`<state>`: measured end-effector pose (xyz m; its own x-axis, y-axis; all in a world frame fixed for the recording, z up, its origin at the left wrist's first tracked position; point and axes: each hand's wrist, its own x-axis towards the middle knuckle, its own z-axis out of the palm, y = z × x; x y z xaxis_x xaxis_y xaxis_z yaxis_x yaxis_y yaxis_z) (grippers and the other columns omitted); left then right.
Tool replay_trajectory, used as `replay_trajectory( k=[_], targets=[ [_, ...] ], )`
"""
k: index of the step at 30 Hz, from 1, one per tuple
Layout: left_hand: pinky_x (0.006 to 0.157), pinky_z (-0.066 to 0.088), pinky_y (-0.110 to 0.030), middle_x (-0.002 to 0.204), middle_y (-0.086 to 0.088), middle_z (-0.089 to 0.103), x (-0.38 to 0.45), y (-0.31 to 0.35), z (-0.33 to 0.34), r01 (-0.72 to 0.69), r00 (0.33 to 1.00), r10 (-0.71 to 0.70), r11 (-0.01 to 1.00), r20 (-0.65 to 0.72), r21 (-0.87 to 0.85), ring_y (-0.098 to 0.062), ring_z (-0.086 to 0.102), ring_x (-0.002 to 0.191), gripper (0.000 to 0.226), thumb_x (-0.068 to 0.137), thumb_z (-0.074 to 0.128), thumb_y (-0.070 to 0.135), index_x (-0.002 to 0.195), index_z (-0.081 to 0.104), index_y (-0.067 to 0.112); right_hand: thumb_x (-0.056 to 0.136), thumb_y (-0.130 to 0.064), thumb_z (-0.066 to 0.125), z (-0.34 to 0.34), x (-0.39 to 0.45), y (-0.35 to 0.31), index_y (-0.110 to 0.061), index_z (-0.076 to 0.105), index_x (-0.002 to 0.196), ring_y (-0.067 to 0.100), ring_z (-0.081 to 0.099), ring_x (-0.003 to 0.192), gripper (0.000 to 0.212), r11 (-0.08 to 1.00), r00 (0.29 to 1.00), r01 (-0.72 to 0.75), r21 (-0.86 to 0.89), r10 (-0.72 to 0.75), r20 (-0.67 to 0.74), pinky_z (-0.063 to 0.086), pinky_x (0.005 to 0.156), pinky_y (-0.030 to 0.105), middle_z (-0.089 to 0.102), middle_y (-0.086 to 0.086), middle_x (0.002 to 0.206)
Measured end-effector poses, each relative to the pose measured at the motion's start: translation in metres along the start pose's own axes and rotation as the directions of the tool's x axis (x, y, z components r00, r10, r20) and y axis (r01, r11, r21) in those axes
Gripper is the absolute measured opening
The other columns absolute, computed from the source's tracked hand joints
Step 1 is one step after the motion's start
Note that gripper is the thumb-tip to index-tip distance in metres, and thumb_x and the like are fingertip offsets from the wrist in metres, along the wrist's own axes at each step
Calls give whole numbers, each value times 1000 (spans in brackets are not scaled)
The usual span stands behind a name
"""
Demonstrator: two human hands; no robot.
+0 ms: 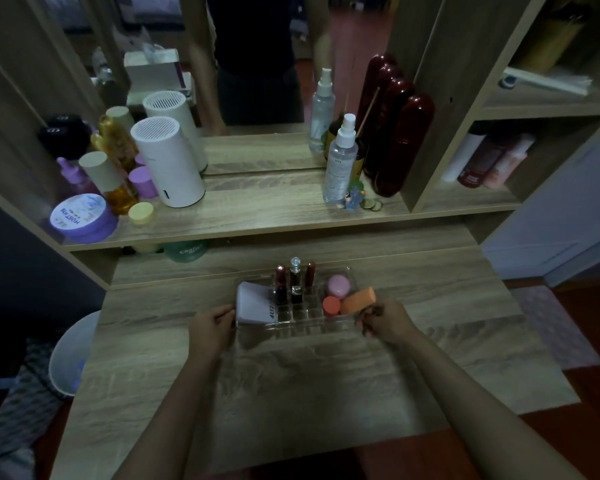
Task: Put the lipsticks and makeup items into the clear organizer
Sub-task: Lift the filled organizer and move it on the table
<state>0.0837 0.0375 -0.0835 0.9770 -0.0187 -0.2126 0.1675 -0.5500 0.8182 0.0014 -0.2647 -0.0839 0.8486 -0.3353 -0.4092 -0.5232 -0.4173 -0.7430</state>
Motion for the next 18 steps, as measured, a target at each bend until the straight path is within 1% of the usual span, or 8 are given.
replay_trajectory(
  k=[2,3,5,8,12,14,16,18],
  targets=[
    [85,54,-42,105,-22,72,0,1,2,-11,1000,11,1000,10,-2,-26,68,92,24,85,58,4,107,68,1,81,20,46,-1,0,2,-8,61,58,-1,50,27,39,1000,1000,0,22,0,-3,41,34,11,59,-8,35],
    [83,54,-42,103,-21,73,-1,2,3,-19,1000,19,1000,11,-5,-24,68,90,24,85,58,4,106,68,2,81,20,45,-2,0,3,-8,61,57,-1,50,28,40,1000,1000,2,30,-2,-4,43,36,12,60,-7,37],
    [79,54,-39,99,-18,74,-3,5,7,-35,999,35,999,12,-5,-20,67,82,22,85,58,4,104,70,4,80,19,45,-5,2,7,-14,60,53,2,52,31,45,999,1000,7,41,-6,-13,45,40,16,62,2,47],
    [74,54,-37,97,-16,75,-5,10,14,-52,998,52,999,20,2,-18,66,79,22,85,58,5,103,71,6,80,16,47,-12,3,13,-14,61,54,10,55,38,42,999,1000,-9,53,10,-19,47,44,20,63,7,53],
    [63,49,-23,100,-19,74,-8,20,34,-53,999,53,998,-3,19,-16,63,78,22,86,57,4,105,70,3,79,14,49,-32,5,22,-13,65,59,7,56,37,37,999,1000,-7,39,8,-12,47,45,20,65,7,54],
    [66,50,-28,101,-20,73,-10,25,47,-40,999,40,999,-11,-5,-17,63,79,23,86,57,3,105,69,3,78,15,48,-44,4,26,-9,66,65,8,56,38,32,999,1000,-9,38,9,-7,46,47,21,65,11,56],
    [74,50,-32,102,-21,73,-12,30,59,-42,999,42,999,-19,-10,-19,64,82,22,85,57,1,104,69,0,78,13,49,-55,4,29,-10,65,62,9,57,40,32,1000,1000,-13,10,13,0,47,48,22,64,9,55],
    [74,51,-29,103,-23,72,-17,39,75,-41,999,40,999,-30,-22,-21,64,85,22,84,57,-2,103,69,-2,78,8,54,-72,4,36,-6,69,64,17,61,52,24,999,1000,-17,-30,17,0,48,56,26,66,11,60]
  ],
)
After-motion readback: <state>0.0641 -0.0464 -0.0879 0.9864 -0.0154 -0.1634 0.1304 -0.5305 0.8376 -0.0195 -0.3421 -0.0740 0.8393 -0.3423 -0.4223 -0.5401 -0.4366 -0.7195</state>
